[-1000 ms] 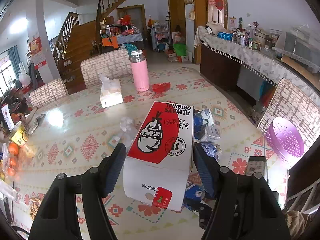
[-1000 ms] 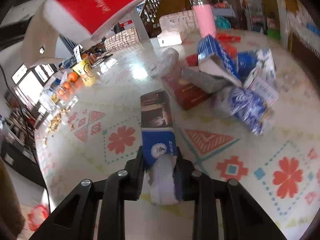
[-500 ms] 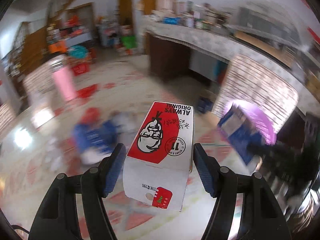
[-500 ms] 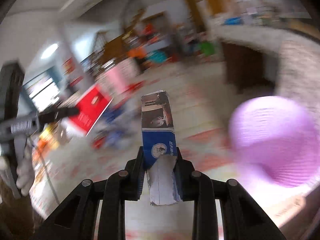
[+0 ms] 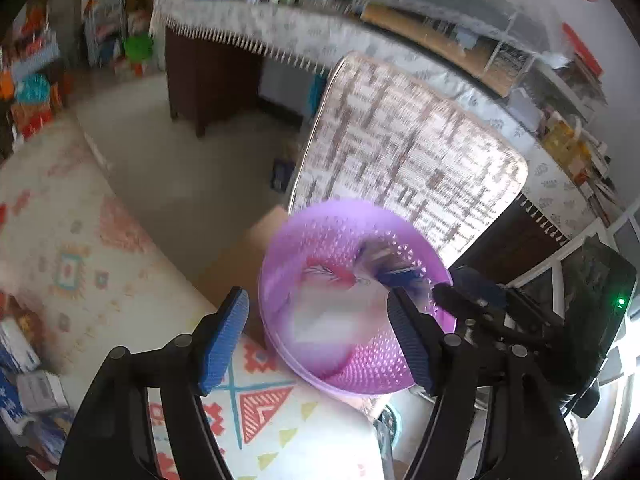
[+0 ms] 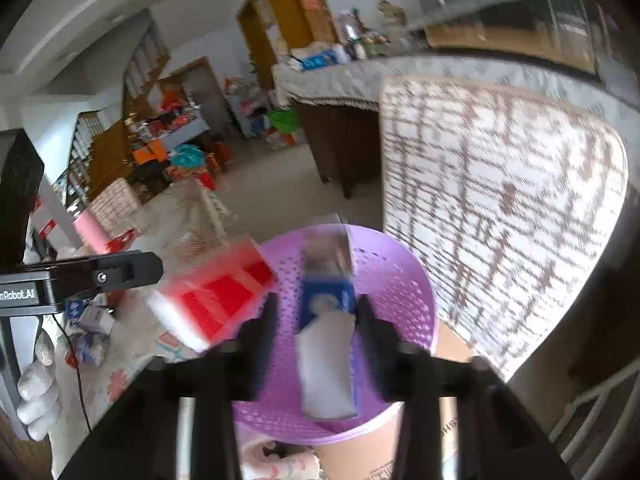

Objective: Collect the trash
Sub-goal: 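Open both grippers over the purple basket, dropping the box and carton, then grasp the blue-and-white carton with the left gripper while the right moves back to the table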

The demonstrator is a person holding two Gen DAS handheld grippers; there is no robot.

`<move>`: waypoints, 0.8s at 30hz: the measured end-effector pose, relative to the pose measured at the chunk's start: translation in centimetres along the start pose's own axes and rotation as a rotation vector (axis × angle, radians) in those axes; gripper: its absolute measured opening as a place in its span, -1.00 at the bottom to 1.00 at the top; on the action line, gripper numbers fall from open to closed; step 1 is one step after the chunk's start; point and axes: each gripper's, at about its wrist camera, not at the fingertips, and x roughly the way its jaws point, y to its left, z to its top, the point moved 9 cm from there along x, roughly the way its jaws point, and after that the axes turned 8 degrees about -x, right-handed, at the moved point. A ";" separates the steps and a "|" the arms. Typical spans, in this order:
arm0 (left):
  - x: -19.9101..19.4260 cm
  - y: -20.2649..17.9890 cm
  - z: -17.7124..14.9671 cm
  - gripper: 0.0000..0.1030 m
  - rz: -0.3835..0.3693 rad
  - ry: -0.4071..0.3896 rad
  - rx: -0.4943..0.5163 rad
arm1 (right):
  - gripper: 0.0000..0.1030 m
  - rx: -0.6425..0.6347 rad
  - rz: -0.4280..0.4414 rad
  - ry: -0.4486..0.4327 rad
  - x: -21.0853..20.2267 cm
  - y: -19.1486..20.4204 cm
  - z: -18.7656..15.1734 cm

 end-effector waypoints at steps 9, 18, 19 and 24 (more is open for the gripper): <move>-4.1 3.6 -3.0 0.38 0.087 -0.051 0.001 | 0.31 0.063 -0.038 -0.051 -3.7 -3.5 -1.6; -14.2 9.2 -4.4 0.38 0.243 -0.280 -0.027 | 0.38 0.045 -0.100 -0.087 -8.3 -4.6 -2.5; -15.8 10.3 -4.8 0.38 0.279 -0.315 -0.041 | 0.41 0.035 -0.095 -0.088 -8.5 -4.1 -2.5; -21.9 15.8 -6.9 0.56 0.388 -0.418 -0.144 | 0.47 -0.008 -0.023 -0.084 -7.9 -0.7 -2.8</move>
